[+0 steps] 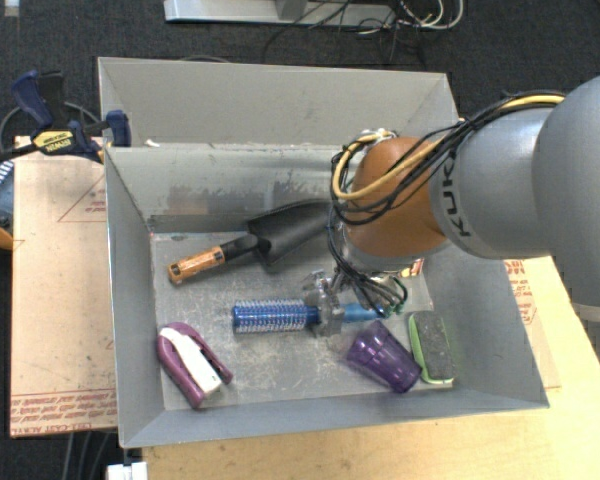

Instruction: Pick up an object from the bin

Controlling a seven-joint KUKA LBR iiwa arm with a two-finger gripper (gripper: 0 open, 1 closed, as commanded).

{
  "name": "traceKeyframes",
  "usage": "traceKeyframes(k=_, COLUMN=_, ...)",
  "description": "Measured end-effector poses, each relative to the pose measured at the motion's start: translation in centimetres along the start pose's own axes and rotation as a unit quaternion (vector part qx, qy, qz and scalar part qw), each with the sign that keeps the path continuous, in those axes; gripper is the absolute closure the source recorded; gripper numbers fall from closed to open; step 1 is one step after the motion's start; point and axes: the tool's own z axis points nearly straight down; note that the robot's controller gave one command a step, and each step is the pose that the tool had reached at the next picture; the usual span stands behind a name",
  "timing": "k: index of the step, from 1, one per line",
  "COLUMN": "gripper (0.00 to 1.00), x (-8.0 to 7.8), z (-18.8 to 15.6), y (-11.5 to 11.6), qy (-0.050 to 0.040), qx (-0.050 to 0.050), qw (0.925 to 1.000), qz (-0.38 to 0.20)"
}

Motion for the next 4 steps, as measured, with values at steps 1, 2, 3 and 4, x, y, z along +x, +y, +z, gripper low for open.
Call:
traceKeyframes(k=1, gripper=1.00, x=0.0, z=-0.6, y=0.0, qy=0.0005, qx=0.000, qw=1.0000, qz=0.000)
traceKeyframes(k=2, gripper=1.00, x=0.0, z=-0.9, y=0.0, qy=0.0001, qx=0.000, qw=1.0000, qz=0.000)
traceKeyframes(k=3, gripper=1.00, x=0.0, z=-1.2, y=0.0, qy=0.0002, qx=0.000, qw=1.0000, qz=0.000)
traceKeyframes(k=4, gripper=1.00, x=0.2, z=-2.2, y=0.1, qy=0.0037, qx=-0.001, qw=1.0000, qz=0.000)
